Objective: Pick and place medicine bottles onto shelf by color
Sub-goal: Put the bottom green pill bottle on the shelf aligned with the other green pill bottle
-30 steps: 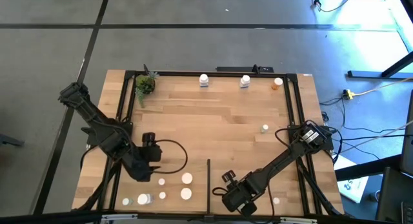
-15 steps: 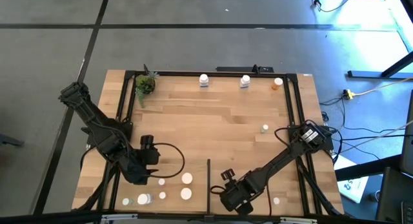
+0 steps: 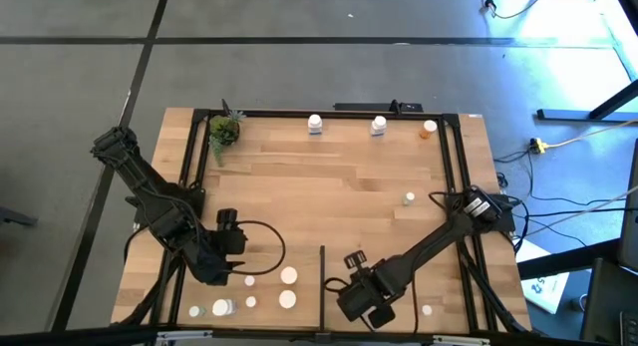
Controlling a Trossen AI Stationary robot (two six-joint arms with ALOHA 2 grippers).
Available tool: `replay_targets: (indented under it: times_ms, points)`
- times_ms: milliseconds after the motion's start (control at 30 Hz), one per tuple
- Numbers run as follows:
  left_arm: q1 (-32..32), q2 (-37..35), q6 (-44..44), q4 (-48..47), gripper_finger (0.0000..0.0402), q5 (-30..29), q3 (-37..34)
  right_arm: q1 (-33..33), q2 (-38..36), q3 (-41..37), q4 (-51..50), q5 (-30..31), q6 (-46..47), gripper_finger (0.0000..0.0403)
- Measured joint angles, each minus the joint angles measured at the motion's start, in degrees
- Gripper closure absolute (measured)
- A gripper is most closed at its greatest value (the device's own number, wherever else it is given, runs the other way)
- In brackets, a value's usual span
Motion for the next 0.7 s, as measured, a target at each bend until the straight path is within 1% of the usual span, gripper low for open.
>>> replay_targets:
  times_ms: [100,200,267,433,567,700]
  points:
    - [-0.12,0.0,0.0,0.0,0.0128,-0.02,0.0,-0.12,-0.03,3.06,-3.55,1.54,-0.89,0.0293]
    - [-0.83,0.0,0.0,0.0,0.0128,-0.05,0.0,-0.32,-0.09,6.04,-7.38,4.42,-1.46,0.0293]
    - [-1.49,0.0,-0.02,0.0,0.0128,-0.04,0.0,-0.73,-0.11,8.52,-12.03,5.58,-1.31,0.0293]
    - [-3.15,0.0,-0.04,0.0,0.0128,-0.53,0.0,-2.36,-0.2,15.39,-20.12,5.8,-1.33,0.0293]
    - [-4.11,0.0,-0.09,0.0,0.0128,-1.77,0.0,-4.06,-0.25,20.44,-23.8,6.24,-2.85,0.0293]
    - [-4.86,0.0,-0.09,0.0,0.0128,-2.24,0.0,-6.5,-0.25,25.47,-27.05,10.08,-5.71,0.0293]
